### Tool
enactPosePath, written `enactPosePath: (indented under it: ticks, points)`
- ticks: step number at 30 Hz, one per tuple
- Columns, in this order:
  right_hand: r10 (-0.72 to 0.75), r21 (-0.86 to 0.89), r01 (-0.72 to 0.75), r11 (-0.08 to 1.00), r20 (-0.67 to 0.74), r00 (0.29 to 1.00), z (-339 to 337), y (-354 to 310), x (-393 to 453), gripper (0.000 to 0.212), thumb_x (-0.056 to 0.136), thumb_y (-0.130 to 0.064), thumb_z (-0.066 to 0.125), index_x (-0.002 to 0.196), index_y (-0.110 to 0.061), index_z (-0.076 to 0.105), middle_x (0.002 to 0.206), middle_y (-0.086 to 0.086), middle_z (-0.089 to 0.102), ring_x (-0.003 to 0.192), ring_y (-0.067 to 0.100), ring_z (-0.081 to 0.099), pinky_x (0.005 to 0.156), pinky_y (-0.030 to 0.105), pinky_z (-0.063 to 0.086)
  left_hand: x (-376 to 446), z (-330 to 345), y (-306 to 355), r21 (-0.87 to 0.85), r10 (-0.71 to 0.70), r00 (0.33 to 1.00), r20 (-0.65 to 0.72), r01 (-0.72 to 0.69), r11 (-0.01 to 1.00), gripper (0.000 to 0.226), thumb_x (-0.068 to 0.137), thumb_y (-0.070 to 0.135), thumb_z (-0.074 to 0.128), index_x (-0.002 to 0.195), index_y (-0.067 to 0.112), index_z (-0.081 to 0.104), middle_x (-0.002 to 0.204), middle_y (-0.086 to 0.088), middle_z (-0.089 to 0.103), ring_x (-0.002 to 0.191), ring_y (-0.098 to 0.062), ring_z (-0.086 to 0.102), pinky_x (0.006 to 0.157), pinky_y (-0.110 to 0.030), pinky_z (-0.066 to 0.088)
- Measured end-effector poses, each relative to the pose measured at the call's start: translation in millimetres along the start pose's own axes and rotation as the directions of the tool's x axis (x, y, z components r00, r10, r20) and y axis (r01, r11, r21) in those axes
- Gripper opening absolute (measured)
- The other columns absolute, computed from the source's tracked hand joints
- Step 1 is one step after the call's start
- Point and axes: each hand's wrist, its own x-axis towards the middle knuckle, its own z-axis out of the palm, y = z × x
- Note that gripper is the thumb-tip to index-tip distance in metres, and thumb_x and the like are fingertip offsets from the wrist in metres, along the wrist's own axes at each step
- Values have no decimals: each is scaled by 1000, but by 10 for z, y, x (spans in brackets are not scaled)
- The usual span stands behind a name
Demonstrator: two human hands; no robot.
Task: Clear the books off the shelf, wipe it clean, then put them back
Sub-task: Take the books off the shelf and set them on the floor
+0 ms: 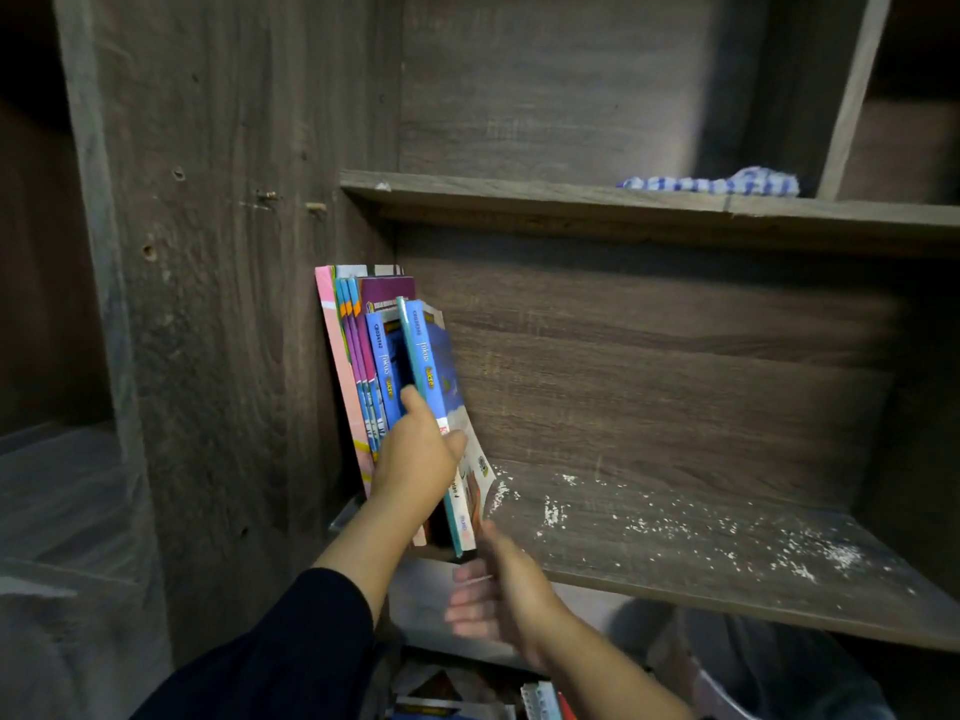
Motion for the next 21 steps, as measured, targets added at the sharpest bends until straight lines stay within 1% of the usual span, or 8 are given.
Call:
enactPosePath:
  ticks: [2, 4, 7, 10, 13, 16, 18, 21]
  points:
    - [102, 292, -158, 943, 198, 975, -47, 4, -31, 84, 86, -70, 27, 113, 5, 54, 88, 26, 66, 69, 34, 70, 57, 37, 59, -1, -70, 21, -104, -11, 1000, 18, 13, 995, 42, 86, 24, 59, 116, 10, 33, 104, -13, 64, 90, -34, 64, 73, -41, 55]
    - [38, 540, -182, 822, 266, 963, -67, -11, -61, 90, 84, -73, 26, 122, 6, 48, 97, 33, 65, 74, 41, 71, 59, 46, 60, -14, -170, 47, -268, -14, 998, 56, 29, 963, 40, 83, 19, 61, 112, 10, 36, 104, -13, 63, 88, -35, 66, 68, -47, 58]
    - [-117, 756, -57, 652, 174, 978, -122, -87, -98, 75, 89, -67, 28, 113, -1, 56, 99, 28, 69, 76, 38, 71, 69, 51, 56, -118, -351, 117, -503, -47, 985, 165, 125, 855, 35, 82, 8, 61, 111, 7, 40, 98, -21, 63, 68, -33, 67, 43, -38, 55]
    - [-198, 834, 70, 547, 48, 979, -265, -166, -196, 64, 94, -58, 33, 110, -2, 60, 96, 22, 72, 76, 32, 72, 73, 51, 55, -256, -495, 120, -576, -34, 956, 292, 204, 792, 34, 84, 5, 59, 114, 4, 44, 89, -29, 67, 52, -32, 62, 34, -24, 44]
    - [-202, 761, 173, 626, -55, 978, -442, -137, -349, 46, 96, -39, 41, 118, -4, 60, 93, 15, 74, 75, 27, 72, 77, 43, 55, -436, -608, 76, -569, -5, 915, 403, 255, 782, 31, 85, 6, 58, 115, 5, 49, 84, -28, 70, 53, -34, 62, 35, -23, 43]
    - [-181, 667, 170, 726, -53, 982, -583, -57, -583, 36, 93, -19, 47, 121, 0, 56, 102, 18, 72, 77, 29, 71, 68, 41, 58, -652, -703, 14, -505, -45, 864, 501, 334, 796, 30, 88, 8, 57, 116, 12, 48, 82, -24, 71, 39, -24, 60, 34, -21, 44]
    - [-147, 586, 160, 794, -71, 987, -659, -16, -767, 35, 91, -13, 50, 122, 2, 55, 113, 21, 68, 85, 32, 68, 67, 41, 59, -797, -762, -23, -464, -57, 809, 585, 392, 794, 30, 89, 9, 57, 117, 15, 50, 82, -21, 72, 39, -21, 60, 36, -22, 46]
    - [-78, 451, 124, 884, -118, 990, -787, 105, -991, 30, 87, -10, 57, 114, 1, 59, 95, 16, 73, 75, 26, 69, 62, 39, 59, -1004, -825, -87, -396, -113, 719, 686, 499, 770, 19, 90, 9, 59, 107, 14, 56, 70, -15, 73, 41, -21, 63, 38, -21, 49]
